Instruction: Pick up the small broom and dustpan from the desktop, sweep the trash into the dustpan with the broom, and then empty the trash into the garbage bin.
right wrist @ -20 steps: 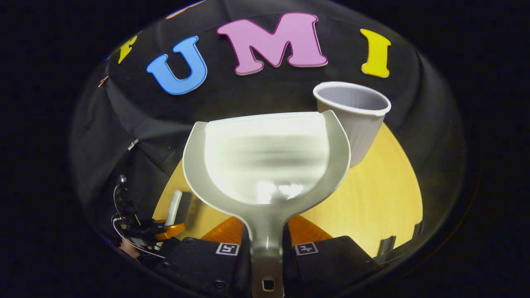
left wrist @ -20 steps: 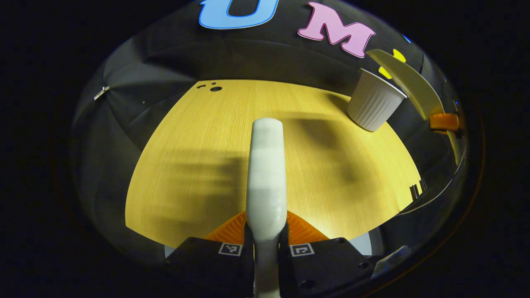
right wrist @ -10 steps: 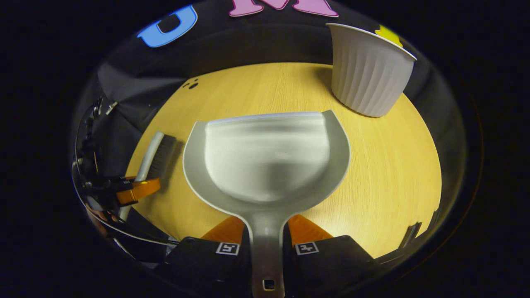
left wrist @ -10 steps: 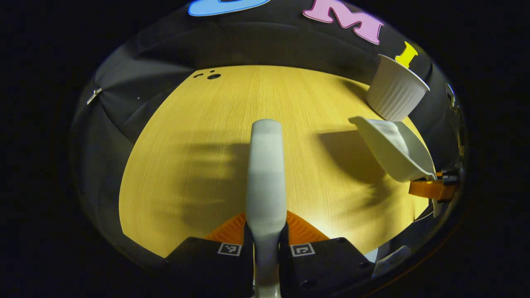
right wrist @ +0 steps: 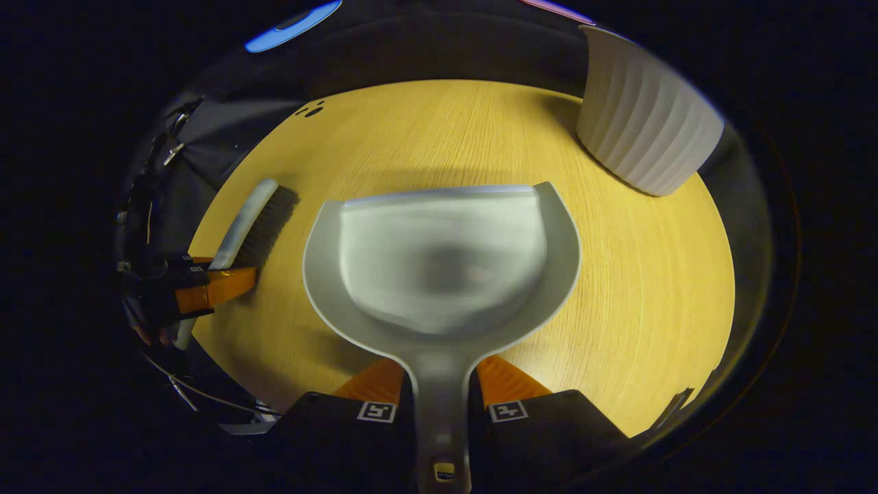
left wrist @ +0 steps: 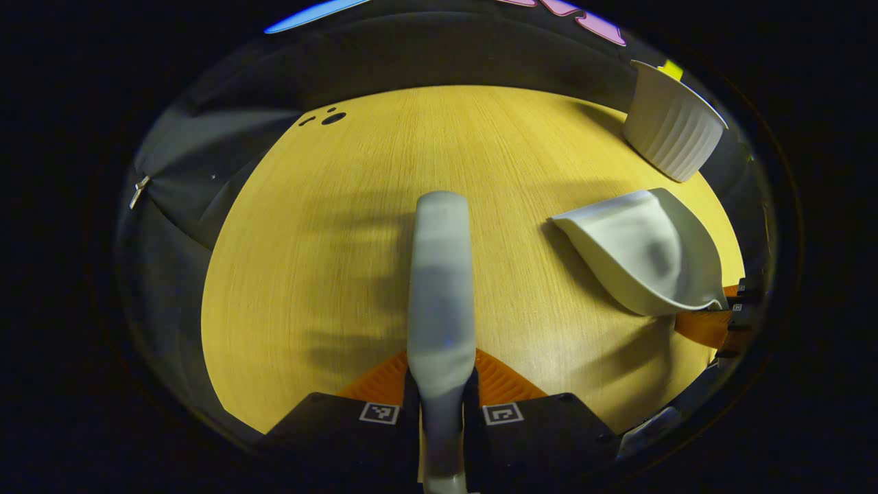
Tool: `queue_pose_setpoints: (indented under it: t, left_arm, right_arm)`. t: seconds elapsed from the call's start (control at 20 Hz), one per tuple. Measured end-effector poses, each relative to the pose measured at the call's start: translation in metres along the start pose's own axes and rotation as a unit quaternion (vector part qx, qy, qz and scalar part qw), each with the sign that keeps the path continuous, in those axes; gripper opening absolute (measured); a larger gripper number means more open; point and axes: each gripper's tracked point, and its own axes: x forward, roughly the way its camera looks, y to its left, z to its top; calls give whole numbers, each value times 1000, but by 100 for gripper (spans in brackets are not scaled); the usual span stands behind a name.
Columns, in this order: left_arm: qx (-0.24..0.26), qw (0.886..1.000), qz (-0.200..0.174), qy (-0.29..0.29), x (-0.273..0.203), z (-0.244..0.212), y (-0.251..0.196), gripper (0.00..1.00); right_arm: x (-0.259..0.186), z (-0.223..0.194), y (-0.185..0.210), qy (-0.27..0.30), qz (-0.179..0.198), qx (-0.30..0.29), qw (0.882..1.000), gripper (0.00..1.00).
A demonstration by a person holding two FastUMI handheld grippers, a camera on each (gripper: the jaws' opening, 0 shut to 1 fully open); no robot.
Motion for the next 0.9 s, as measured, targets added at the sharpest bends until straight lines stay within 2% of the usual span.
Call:
queue_pose_setpoints:
  t: [0.2,0.25,0.3,0.35,0.45,0.5,0.55,0.65,0.7,0.75,0.8,0.9]
  left_arm:
    - [19,1000,9,9,-2,1,-5,29]
    - [21,1000,13,11,-3,2,-5,31]
    - [23,1000,15,14,-4,1,-6,30]
    - [25,999,18,17,-5,0,-5,33]
    - [17,999,22,17,-8,-3,-5,33]
    - [6,1000,14,13,-10,-3,-8,33]
    - [-5,1000,6,8,-14,-1,-11,34]
    - [-13,1000,-8,-18,-28,6,-16,67]
    - [-12,999,-16,-32,-37,11,-17,83]
    - [-7,999,-18,-46,-50,9,-18,100]
    - [-5,998,-17,-63,-66,15,-18,96]
    - [-2,993,-20,-112,-98,25,-23,95]
  right_arm:
    - [3,-4,1,12,7,-5,1000,35]
    - [4,-6,1,20,10,-7,1000,31]
    - [3,-3,4,15,15,-7,1000,36]
    - [6,-3,5,18,21,-8,1000,37]
    - [7,0,6,16,30,-6,999,39]
    - [7,1,5,17,30,-3,999,43]
    - [7,4,2,14,27,1,1000,43]
    - [0,9,1,5,27,7,1000,66]
    - [-4,12,0,-4,24,9,1000,74]
    - [-11,15,1,-13,28,8,999,97]
    - [-21,20,6,-27,33,7,999,100]
    - [-42,28,8,-69,26,2,997,100]
